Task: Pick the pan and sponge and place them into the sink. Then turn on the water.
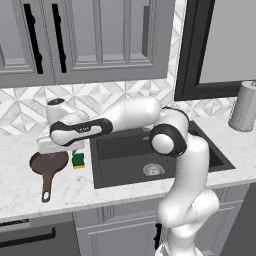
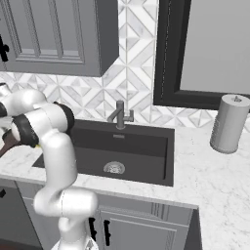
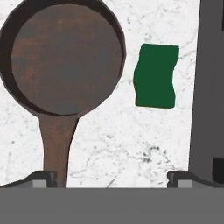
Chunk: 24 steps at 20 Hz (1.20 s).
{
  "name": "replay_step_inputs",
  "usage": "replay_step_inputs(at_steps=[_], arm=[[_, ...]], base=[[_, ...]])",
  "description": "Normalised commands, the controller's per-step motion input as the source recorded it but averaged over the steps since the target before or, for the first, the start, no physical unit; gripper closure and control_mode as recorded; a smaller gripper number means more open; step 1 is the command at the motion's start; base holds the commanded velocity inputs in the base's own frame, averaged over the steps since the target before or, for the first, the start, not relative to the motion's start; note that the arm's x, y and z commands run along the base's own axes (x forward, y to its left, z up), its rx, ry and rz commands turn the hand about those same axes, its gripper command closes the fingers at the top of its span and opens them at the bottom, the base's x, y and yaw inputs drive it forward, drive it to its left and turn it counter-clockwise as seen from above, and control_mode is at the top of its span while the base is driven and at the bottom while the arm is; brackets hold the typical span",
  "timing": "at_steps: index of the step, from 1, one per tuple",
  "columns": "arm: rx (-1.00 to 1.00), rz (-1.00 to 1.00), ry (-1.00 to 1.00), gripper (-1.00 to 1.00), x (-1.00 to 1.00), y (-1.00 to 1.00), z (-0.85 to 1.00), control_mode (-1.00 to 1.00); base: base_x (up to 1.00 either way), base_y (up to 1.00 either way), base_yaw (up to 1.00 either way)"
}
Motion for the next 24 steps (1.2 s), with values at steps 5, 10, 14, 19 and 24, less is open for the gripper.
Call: replay_step_inputs(at_steps=[5, 10, 14, 19, 24], arm=[[0.00, 0.00, 0.00, -1.00, 0.00, 0.27, -0.26, -1.00], [0.00, 0.00, 0.00, -1.00, 0.00, 0.33, -0.25, -1.00], [0.00, 0.00, 0.00, -1.00, -0.01, 0.26, -0.22, -1.00], [0.00, 0.00, 0.00, -1.00, -0.05, 0.17, -0.20, -1.00], [0.00, 0.00, 0.00, -1.00, 0.00, 0.16, -0.23, -1.00]], base=[[0.00, 0.00, 0.00], [0.00, 0.00, 0.00], [0.00, 0.00, 0.00], [0.00, 0.00, 0.00], [0.00, 0.00, 0.00]])
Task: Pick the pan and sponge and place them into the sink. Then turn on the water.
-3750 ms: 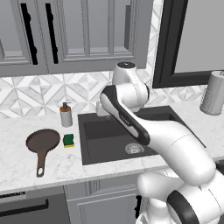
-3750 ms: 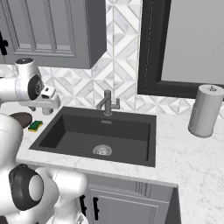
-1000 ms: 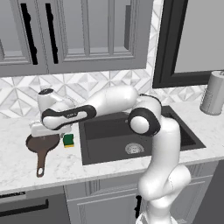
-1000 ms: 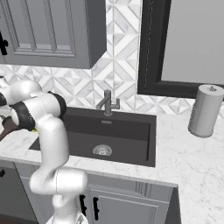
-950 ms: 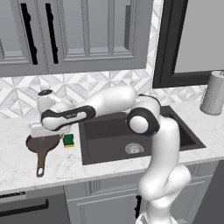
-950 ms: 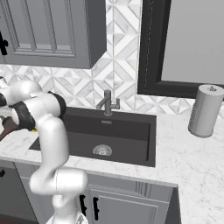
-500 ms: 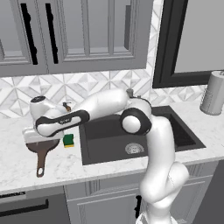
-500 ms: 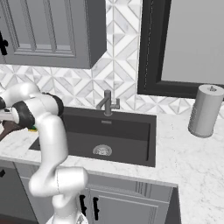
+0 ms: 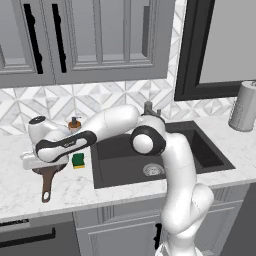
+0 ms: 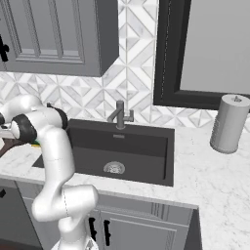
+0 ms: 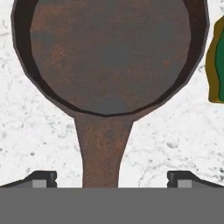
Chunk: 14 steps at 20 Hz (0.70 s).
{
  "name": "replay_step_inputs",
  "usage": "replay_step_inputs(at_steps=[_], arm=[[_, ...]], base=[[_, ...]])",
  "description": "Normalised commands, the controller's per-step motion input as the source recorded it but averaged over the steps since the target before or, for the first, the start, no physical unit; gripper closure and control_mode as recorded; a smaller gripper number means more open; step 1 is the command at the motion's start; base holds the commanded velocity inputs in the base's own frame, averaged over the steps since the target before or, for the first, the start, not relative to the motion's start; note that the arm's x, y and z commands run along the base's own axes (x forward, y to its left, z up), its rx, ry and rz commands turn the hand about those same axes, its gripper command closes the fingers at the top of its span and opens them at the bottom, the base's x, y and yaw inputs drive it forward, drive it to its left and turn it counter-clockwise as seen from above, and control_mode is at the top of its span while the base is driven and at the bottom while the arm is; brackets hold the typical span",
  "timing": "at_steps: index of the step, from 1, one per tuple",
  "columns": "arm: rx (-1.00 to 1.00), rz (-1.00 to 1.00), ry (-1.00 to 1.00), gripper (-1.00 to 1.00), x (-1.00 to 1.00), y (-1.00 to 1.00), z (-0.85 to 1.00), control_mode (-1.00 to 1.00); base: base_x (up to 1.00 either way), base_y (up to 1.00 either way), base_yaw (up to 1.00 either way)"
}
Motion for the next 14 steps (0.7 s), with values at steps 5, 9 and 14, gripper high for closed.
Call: replay_step_inputs(at_steps=[5, 9, 14], arm=[[0.00, 0.00, 0.00, -1.00, 0.00, 0.05, -0.24, -1.00], [0.00, 0.00, 0.00, -1.00, -0.02, 0.00, -0.19, -1.00], [0.00, 0.00, 0.00, -1.00, 0.00, 0.00, -0.17, -1.00]], base=[[0.00, 0.00, 0.00], [0.00, 0.00, 0.00], [0.00, 0.00, 0.00]])
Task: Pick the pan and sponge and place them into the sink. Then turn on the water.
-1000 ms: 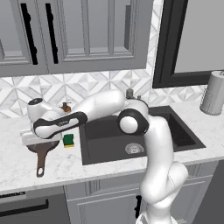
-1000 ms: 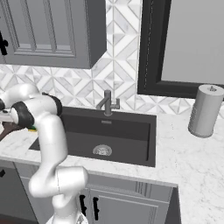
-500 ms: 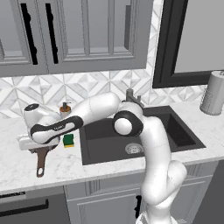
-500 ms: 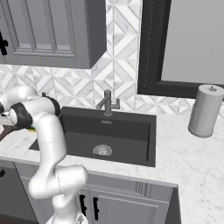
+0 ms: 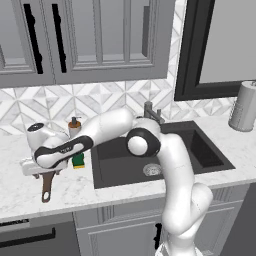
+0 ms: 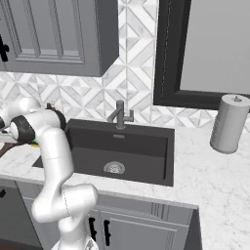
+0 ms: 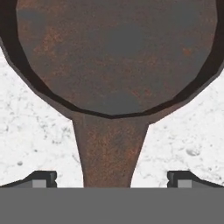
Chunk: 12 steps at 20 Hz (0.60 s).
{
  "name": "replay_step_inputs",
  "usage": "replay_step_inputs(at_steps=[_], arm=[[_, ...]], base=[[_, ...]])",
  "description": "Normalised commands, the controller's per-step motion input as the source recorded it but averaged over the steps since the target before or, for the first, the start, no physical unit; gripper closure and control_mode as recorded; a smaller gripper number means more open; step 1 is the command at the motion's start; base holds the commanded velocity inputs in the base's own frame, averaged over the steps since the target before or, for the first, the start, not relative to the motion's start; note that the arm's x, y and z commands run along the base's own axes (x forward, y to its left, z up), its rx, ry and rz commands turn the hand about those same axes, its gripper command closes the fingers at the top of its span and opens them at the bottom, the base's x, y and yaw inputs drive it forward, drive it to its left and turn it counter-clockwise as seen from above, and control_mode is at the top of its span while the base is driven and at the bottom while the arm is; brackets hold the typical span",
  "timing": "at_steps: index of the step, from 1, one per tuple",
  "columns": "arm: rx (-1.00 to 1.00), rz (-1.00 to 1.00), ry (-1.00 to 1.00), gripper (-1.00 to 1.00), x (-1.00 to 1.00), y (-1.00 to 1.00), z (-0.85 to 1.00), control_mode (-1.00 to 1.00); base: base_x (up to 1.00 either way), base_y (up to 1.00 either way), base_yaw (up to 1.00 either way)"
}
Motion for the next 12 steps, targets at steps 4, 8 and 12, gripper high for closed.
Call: replay_step_inputs(at_steps=[4, 8, 12], arm=[[0.00, 0.00, 0.00, -1.00, 0.00, 0.00, -0.19, -1.00], [0.00, 0.00, 0.00, -1.00, 0.00, 0.00, -0.21, -1.00], [0.00, 0.00, 0.00, -1.00, 0.00, 0.01, -0.25, -1.00]], base=[[0.00, 0.00, 0.00], [0.00, 0.00, 0.00], [0.00, 0.00, 0.00]])
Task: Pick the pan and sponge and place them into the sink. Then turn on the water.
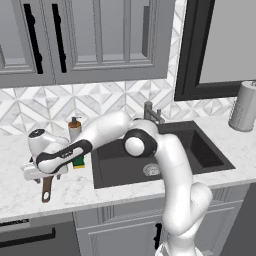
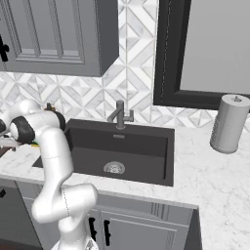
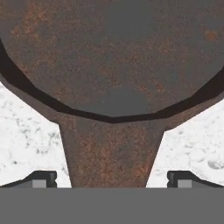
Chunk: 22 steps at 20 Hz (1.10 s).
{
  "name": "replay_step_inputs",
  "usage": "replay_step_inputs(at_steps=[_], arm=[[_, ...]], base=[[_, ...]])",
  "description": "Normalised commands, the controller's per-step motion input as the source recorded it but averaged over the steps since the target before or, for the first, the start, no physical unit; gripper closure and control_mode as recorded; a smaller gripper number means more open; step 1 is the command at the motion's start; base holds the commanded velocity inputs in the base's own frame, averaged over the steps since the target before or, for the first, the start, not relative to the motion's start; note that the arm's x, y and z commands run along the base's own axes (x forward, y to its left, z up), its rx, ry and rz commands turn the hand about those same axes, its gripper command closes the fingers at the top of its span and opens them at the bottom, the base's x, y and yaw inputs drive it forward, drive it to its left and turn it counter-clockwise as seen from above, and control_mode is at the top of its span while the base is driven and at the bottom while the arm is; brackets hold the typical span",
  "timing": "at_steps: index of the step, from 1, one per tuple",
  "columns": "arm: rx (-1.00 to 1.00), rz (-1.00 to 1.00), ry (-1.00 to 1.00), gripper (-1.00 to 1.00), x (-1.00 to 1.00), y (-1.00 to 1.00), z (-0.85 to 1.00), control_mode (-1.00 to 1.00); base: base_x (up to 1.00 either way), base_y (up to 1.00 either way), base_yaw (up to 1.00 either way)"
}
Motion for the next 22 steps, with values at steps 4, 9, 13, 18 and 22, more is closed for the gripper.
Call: replay_step_inputs(at_steps=[4, 9, 13, 18, 22], arm=[[0.00, 0.00, 0.00, -1.00, 0.00, 0.05, -0.21, -1.00], [0.00, 0.00, 0.00, 1.00, 0.00, 0.00, 0.00, -1.00], [0.00, 0.00, 0.00, 1.00, 0.00, 0.00, 0.00, -1.00], [0.00, -0.02, 0.00, 1.00, 0.04, 0.00, 0.03, -1.00], [0.00, -0.10, 0.00, 1.00, 0.00, -0.13, 0.46, -1.00]], base=[[0.00, 0.00, 0.00], [0.00, 0.00, 0.00], [0.00, 0.00, 0.00], [0.00, 0.00, 0.00], [0.00, 0.00, 0.00]])
